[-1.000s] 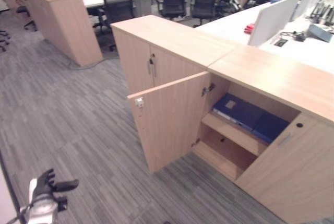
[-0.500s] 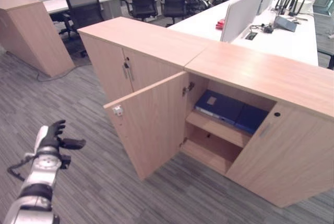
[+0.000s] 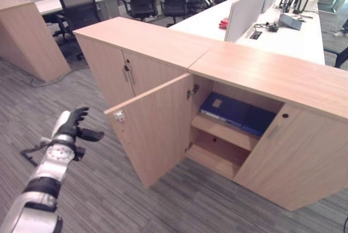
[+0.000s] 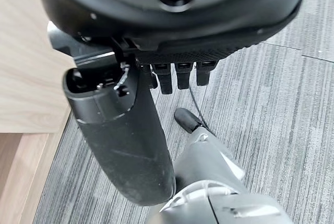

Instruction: Put the empty folder in the office cabinet

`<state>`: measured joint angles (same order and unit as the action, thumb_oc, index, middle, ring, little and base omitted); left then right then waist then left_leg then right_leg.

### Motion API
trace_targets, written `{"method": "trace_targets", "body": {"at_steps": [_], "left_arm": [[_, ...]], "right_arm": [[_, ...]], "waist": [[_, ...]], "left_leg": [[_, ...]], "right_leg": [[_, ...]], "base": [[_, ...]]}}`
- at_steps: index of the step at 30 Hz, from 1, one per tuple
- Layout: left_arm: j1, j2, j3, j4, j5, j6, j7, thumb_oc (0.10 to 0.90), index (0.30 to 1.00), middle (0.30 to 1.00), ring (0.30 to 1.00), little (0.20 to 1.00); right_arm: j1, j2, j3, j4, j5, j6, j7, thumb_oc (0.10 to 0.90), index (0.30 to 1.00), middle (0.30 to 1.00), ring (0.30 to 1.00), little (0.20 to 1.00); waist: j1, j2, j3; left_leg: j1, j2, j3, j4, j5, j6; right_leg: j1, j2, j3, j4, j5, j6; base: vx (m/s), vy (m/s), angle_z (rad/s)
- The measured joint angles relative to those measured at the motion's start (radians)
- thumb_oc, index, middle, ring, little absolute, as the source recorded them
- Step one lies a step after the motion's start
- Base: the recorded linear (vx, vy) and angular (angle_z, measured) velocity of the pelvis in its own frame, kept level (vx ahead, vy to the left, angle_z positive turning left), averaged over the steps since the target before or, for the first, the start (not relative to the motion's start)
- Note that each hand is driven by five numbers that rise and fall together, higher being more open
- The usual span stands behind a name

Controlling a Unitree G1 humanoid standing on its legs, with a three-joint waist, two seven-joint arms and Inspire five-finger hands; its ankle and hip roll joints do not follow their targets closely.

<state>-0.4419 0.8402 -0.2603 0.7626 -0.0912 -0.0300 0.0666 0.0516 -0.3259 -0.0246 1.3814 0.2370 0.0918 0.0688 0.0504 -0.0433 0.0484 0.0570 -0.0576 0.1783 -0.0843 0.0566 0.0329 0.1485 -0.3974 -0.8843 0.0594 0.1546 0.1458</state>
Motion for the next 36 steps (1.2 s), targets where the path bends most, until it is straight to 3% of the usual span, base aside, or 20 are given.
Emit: {"method": "trace_targets", "body": {"at_steps": [3,12,16,17,19,21,25,29,36], "left_arm": [[0.000,-0.014,-0.052,-0.080,0.041,-0.009,-0.017,0.800,0.900,0.900,0.900,0.900],[0.032,-0.087,-0.045,-0.117,0.221,-0.013,-0.003,0.800,0.900,0.900,0.900,0.900],[0.114,-0.149,0.004,-0.187,0.235,-0.038,0.010,0.800,0.900,0.900,0.900,0.900],[0.119,-0.153,0.005,-0.193,0.235,-0.045,0.009,0.800,0.900,0.900,0.900,0.900],[0.134,-0.199,-0.003,-0.228,0.233,-0.027,0.019,0.800,0.900,0.900,0.900,0.900],[0.175,-0.234,0.022,-0.282,0.230,-0.037,0.017,0.800,0.900,0.900,0.900,0.900],[0.314,-0.257,0.015,-0.526,0.130,-0.047,-0.083,0.800,0.900,0.900,0.900,0.900],[0.335,-0.271,-0.117,-0.597,0.021,-0.026,-0.174,0.800,0.900,0.900,0.900,0.900],[0.282,-0.247,-0.401,-0.719,-0.069,0.024,-0.351,0.800,0.900,0.900,0.900,0.900]], "right_arm": [[-0.002,-0.001,-0.001,0.001,-0.001,0.000,-0.001,0.800,0.900,0.900,0.900,0.900],[0.008,-0.020,-0.003,0.006,-0.031,0.001,-0.003,0.800,0.900,0.900,0.900,0.900],[0.023,-0.013,0.004,-0.046,-0.040,-0.003,-0.012,0.800,0.900,0.900,0.900,0.900],[0.028,-0.014,0.003,-0.046,-0.040,-0.007,-0.007,0.800,0.900,0.900,0.900,0.900],[0.040,0.007,0.002,-0.044,-0.037,-0.028,-0.012,0.800,0.900,0.900,0.900,0.900],[0.047,-0.011,-0.011,-0.033,-0.037,-0.034,-0.006,0.800,0.900,0.900,0.900,0.900],[0.064,-0.014,-0.022,-0.028,-0.037,-0.032,-0.004,0.800,0.900,0.900,0.900,0.900],[0.060,-0.009,-0.008,-0.003,-0.037,-0.037,-0.001,0.800,0.900,0.900,0.900,0.900],[0.041,0.013,0.013,-0.031,-0.037,-0.043,0.009,0.800,0.900,0.900,0.900,0.900]], "waist": [[-0.004,0.000,0.003],[0.028,0.021,0.012],[0.038,0.020,0.017],[0.040,0.030,0.011],[0.046,0.023,0.017],[0.063,0.022,0.015],[0.082,0.008,0.015],[0.089,-0.012,0.015],[0.015,-0.036,0.018]], "left_leg": [[0.003,0.000,0.004,0.000,-0.001,0.001],[0.032,-0.007,0.009,0.000,-0.011,0.004],[0.042,-0.010,0.008,-0.001,-0.013,0.006],[0.044,-0.011,0.007,-0.001,-0.013,0.006],[0.047,-0.010,0.006,0.000,-0.013,0.006],[0.048,-0.013,0.007,-0.001,-0.014,0.007],[0.027,-0.017,-0.002,0.000,-0.018,0.015],[0.025,-0.019,-0.009,0.000,-0.015,0.014],[0.011,-0.019,-0.002,0.000,-0.005,0.021]], "right_leg": [[0.001,0.000,0.002,-0.001,0.001,0.002],[0.021,-0.004,0.020,-0.008,0.005,0.009],[0.029,-0.007,0.023,-0.007,0.005,0.015],[0.034,-0.007,0.023,-0.009,0.005,0.014],[0.033,-0.014,0.022,0.007,-0.007,0.031],[0.033,-0.016,0.025,0.009,0.000,0.023],[0.027,-0.017,0.022,0.006,-0.005,0.030],[0.027,-0.021,0.014,0.007,-0.002,0.031],[0.006,-0.024,0.016,0.011,0.012,0.021]], "base": [[0.00,0.000,0.00],[0.00,0.000,-0.02],[-0.01,-0.018,0.00],[-0.03,-0.039,0.01],[-0.03,-0.027,0.04],[-0.03,-0.021,0.01],[-0.04,-0.027,0.11],[-0.04,-0.029,0.06],[-0.03,-0.011,-0.05]]}}
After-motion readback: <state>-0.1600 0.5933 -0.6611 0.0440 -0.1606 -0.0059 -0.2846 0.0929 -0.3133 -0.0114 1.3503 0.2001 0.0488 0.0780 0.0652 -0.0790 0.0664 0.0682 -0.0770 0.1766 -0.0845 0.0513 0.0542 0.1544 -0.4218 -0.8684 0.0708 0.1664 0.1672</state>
